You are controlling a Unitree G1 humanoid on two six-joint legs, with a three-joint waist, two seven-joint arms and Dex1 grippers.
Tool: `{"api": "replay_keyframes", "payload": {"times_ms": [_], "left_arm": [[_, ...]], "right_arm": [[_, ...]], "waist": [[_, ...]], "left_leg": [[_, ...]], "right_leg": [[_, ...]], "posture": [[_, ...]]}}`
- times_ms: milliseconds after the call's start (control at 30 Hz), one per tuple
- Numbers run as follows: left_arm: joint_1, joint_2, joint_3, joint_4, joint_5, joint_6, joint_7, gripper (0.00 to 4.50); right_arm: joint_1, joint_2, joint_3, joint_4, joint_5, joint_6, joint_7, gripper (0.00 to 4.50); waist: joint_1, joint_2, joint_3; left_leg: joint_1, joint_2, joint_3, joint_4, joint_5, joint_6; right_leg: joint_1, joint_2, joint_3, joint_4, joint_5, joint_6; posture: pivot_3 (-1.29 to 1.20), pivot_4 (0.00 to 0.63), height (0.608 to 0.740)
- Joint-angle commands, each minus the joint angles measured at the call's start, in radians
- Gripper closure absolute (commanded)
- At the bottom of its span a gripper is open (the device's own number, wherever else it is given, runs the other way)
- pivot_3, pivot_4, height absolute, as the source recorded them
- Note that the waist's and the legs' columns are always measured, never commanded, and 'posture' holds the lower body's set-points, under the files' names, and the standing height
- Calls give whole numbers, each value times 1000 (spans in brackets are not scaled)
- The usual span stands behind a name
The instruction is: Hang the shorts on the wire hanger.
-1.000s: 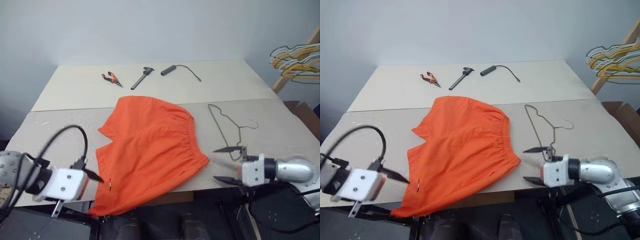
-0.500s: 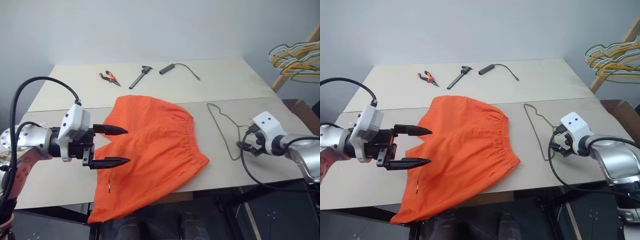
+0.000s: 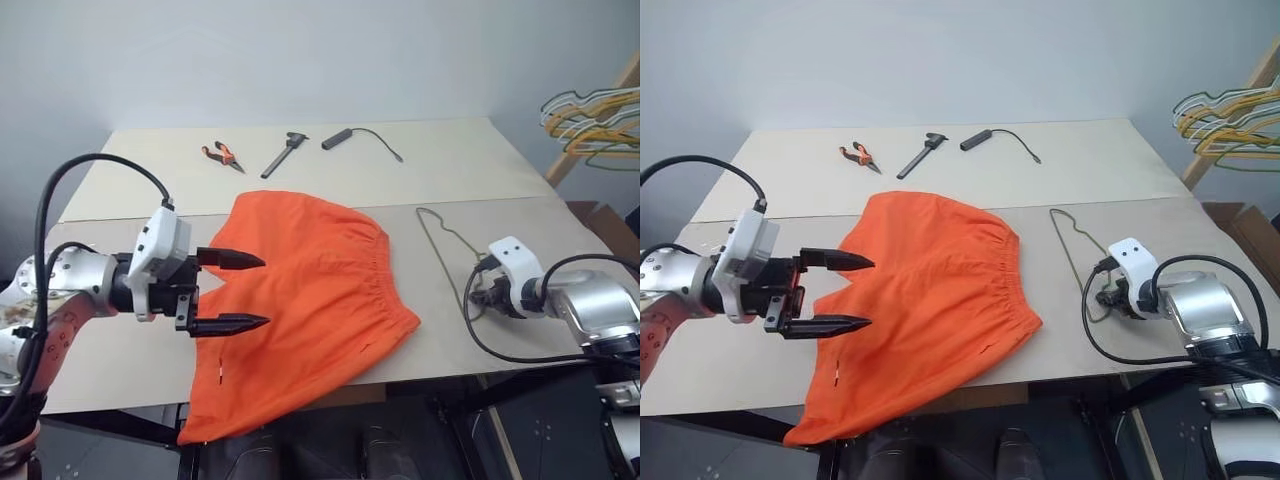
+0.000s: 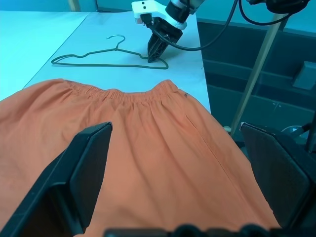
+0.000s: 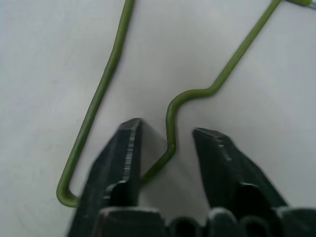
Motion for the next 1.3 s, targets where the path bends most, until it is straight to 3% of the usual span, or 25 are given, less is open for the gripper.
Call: {"api": "replay_keyframes", "payload": {"times_ms": [33,100,233,333,567,733,800,867,1000,1300], "left_arm": [[-3,2,21,-15,-3,-16,-4,0],[-9,2,15,-7,6,-24,-6,0],[-28,-3,1,10,20,-32,-8,0],[-65,-16,-12,36,30,-31,4,0],[-204,-56,-35,142,54,12,66,0],[-354,-45,-56,249,38,134,100,0],[-411,-41,-70,289,39,186,100,0],[-455,-37,-88,321,42,232,95,0],[-505,-37,-181,358,108,249,67,0],[-634,-122,-376,439,204,288,-5,0]], "right_arm": [[25,-18,-15,-4,-15,28,4,3897],[39,-25,-10,-31,-29,12,0,4481],[47,-31,-14,-78,-60,-36,-20,4481],[39,-39,-34,-130,-115,-190,-51,4481],[48,-121,26,-92,-397,-1001,-152,4481],[-81,-180,139,89,-733,-1502,-377,4481],[-167,-187,194,162,-919,-1640,-564,4481],[-237,-182,232,214,-1044,-1730,-698,4481],[-322,-151,261,250,-1150,-1821,-821,4481],[-404,-96,279,267,-1223,-1882,-846,4481]], "waist": [[1,0,0],[1,0,0],[0,0,0],[-3,0,0],[-23,1,-1],[-44,1,-1],[-56,1,-1],[-64,1,-1],[-78,0,-2],[-81,0,-2]], "left_leg": [[0,0,0,0,0,0],[-1,0,0,0,0,0],[-1,0,0,0,0,0],[-2,0,0,0,0,0],[-3,-1,0,0,2,-4],[-4,-1,1,2,5,-8],[-4,-1,1,2,5,-9],[-4,-1,1,2,6,-9],[-4,-1,1,2,6,-11],[-5,-1,2,3,6,-11]], "right_leg": [[0,0,0,0,0,0],[0,0,0,0,0,0],[-1,0,0,0,0,0],[-2,0,0,0,0,1],[-3,0,0,0,-1,2],[-4,0,2,1,0,3],[-4,0,2,0,0,3],[-5,0,3,1,0,4],[-6,0,4,2,-1,4],[-5,0,4,1,-1,4]], "posture": [[-84,84,740],[-88,81,740],[-93,76,740],[-97,69,740],[-105,55,740],[-106,42,740],[-103,37,740],[-101,36,740],[-96,34,740],[-99,31,740]]}}
